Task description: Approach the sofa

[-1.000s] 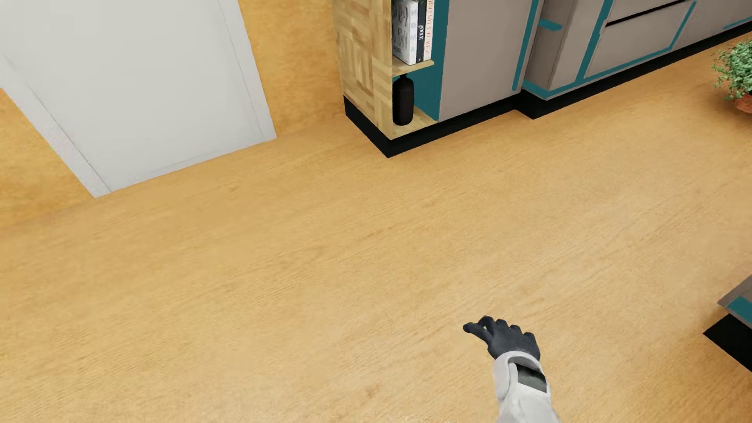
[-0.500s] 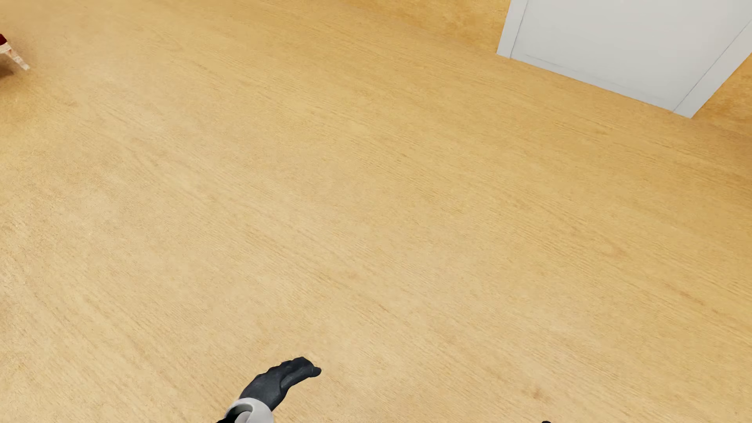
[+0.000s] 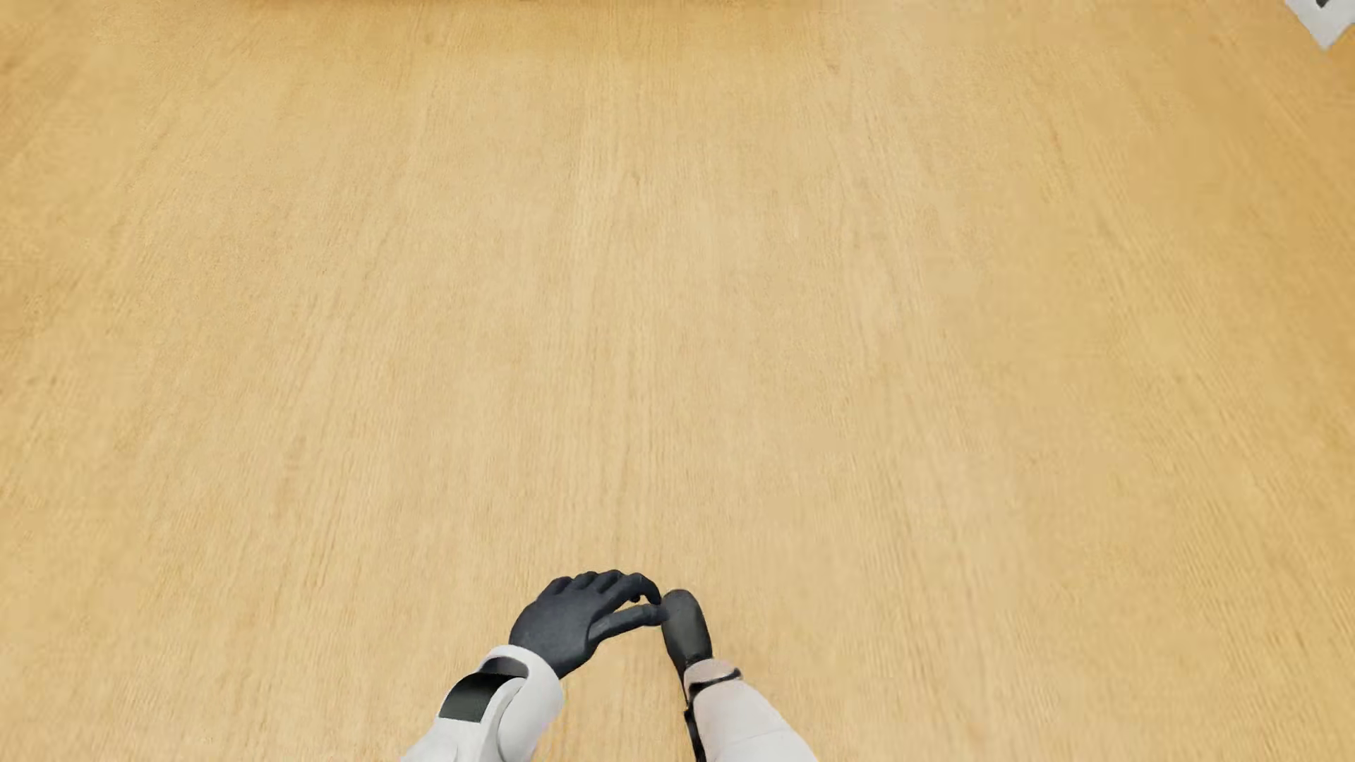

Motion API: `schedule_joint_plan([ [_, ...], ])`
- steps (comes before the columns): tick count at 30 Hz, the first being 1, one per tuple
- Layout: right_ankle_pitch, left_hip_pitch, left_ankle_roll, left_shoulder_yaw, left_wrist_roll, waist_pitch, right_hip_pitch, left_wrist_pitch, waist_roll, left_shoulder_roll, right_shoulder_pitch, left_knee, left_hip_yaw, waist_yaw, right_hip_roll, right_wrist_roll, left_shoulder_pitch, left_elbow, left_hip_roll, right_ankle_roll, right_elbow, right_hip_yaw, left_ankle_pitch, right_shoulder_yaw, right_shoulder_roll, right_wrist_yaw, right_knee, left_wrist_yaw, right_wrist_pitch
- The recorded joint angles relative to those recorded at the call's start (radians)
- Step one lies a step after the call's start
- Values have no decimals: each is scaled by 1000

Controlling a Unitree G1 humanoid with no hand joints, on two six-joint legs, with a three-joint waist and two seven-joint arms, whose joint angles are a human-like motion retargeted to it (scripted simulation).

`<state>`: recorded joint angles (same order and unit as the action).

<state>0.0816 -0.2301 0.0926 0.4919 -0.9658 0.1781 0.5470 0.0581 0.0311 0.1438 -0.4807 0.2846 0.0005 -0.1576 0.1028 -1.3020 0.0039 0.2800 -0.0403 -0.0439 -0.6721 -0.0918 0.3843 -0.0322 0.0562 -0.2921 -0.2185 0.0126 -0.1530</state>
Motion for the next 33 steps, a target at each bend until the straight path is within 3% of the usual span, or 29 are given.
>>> schedule_joint_plan([
  [2, 66, -48, 11, -40, -35, 6, -6, 23, 9, 4, 40, 98, -49, 15, -40, -14, 63, 21, 10, 43, -63, 73, -55, -62, 44, 10, -152, 20, -59],
  [4, -28, -11, 12, -111, -51, 13, -29, 78, 29, 1, 106, 337, -52, 25, -62, -50, 131, 96, 35, 67, -129, 126, -209, -99, 90, 5, -321, 41, -88],
  [6, -137, 164, -65, -218, -20, 18, -115, 167, 51, -22, 180, 716, -15, 35, -79, -111, 157, 242, 99, 75, -126, 187, -408, -97, 121, 34, -354, 43, -64],
  [7, -170, 267, -58, -267, -5, 19, -174, 208, 61, -25, 228, 865, 8, 44, -78, -109, 161, 312, 143, 79, -119, 216, -421, -109, 126, 70, -331, 38, -44],
  [8, -194, 364, -35, -298, 3, 18, -236, 230, 67, -19, 279, 967, 28, 55, -72, -82, 171, 364, 172, 82, -111, 237, -353, -128, 125, 108, -297, 40, -21],
  [9, -212, 452, -24, -315, -1, 16, -300, 231, 71, -4, 340, 1026, 54, 69, -61, -55, 190, 393, 199, 85, -99, 251, -331, -130, 124, 125, -255, 44, 3],
  [12, -259, 646, -14, -373, 25, 1, -466, 171, 69, 33, 504, 935, 156, 120, -15, -35, 265, 400, 248, 97, -5, 256, -336, -25, 148, 165, -150, 70, 73],
  [15, -317, 735, -39, -467, 66, -14, -590, 142, 61, 28, 642, 477, 210, 165, 27, 4, 345, 345, 186, 108, 150, 234, -360, 103, 156, 216, -80, 44, 83],
  [17, -359, 717, -65, -525, 77, -24, -665, 131, 54, -9, 699, 51, 198, 180, 48, 130, 391, 308, 114, 107, 274, 213, -373, 173, 144, 192, -39, 28, 64],
  [19, -393, 702, -69, -550, 60, -28, -734, 112, 45, -38, 715, -122, 225, 189, 60, 256, 425, 282, 84, 105, 396, 196, -366, 246, 155, 174, -51, 28, 77],
  [21, -364, 707, 36, -554, 30, -26, -781, 108, 25, -65, 678, 1, 179, 200, 41, 301, 426, 290, 48, 79, 488, 190, -466, 294, 178, 172, -156, 29, 77],
  [23, -218, 702, 72, -565, 1, -18, -744, 121, -2, -99, 604, 201, 203, 207, -1, 280, 414, 311, 50, 28, 514, 181, -406, 323, 178, 157, -417, 21, 50],
  [25, -33, 644, 58, -578, -11, -10, -597, 119, -31, -135, 541, 308, 238, 209, -58, 186, 397, 315, 55, -102, 465, 160, -268, 355, 167, 144, -804, 9, 12],
  [26, 9, 594, 49, -576, -18, -7, -511, 112, -43, -143, 514, 316, 253, 205, -86, 124, 382, 312, 53, -91, 419, 147, -220, 363, 157, 153, -951, 0, -6],
  [27, -34, 537, 39, -566, -29, -4, -429, 101, -53, -142, 481, 306, 260, 197, -115, 77, 362, 308, 48, -57, 364, 143, -184, 351, 137, 172, -1050, -6, -27],
  [28, -55, 475, 30, -550, -43, -3, -354, 90, -60, -133, 438, 283, 257, 185, -155, 66, 336, 302, 41, -28, 304, 155, -158, 315, 106, 198, -1101, -6, -54],
  [30, -57, 364, 9, -506, -57, -4, -227, 53, -67, -111, 353, 230, 232, 153, -247, 141, 282, 266, 17, 7, 179, 202, -114, 186, 43, 238, -1067, -4, -113],
  [32, -92, 271, 4, -472, -40, -8, -135, 9, -69, -84, 291, 185, 201, 120, -293, 231, 230, 202, -4, 48, 62, 256, -73, 74, 18, 243, -864, -12, -165],
  [33, -93, 227, -3, -463, -19, -10, -115, -7, -70, -72, 270, 160, 190, 107, -307, 240, 208, 165, -10, 55, 4, 300, -52, 47, 25, 226, -696, -18, -184],
])
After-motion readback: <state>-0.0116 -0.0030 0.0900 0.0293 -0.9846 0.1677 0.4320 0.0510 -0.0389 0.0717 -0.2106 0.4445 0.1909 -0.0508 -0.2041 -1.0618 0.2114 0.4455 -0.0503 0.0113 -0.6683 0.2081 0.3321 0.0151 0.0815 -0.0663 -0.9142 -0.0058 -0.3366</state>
